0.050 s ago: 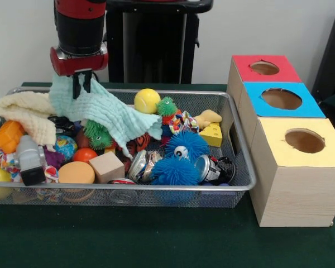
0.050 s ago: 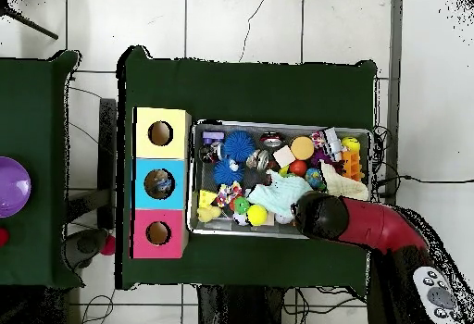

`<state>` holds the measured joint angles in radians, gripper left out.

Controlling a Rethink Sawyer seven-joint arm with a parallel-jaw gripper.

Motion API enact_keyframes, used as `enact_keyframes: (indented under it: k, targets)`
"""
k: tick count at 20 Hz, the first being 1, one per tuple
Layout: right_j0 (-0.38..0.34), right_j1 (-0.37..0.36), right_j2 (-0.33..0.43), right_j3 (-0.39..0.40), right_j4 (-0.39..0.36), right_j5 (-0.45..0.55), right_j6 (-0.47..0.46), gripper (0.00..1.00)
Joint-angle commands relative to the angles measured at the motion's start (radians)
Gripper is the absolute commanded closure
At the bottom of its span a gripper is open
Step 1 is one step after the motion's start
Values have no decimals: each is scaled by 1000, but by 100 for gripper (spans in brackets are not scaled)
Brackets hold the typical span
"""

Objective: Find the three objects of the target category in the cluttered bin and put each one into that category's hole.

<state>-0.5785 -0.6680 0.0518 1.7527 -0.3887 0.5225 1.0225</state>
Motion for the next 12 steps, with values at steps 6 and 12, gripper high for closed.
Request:
enact_keyframes:
  k: [6,12]
  targets:
    - [-35,-72,19,-65,-102,170,-97,100]
    - [-72,-107,33,-95,-124,209,-134,100]
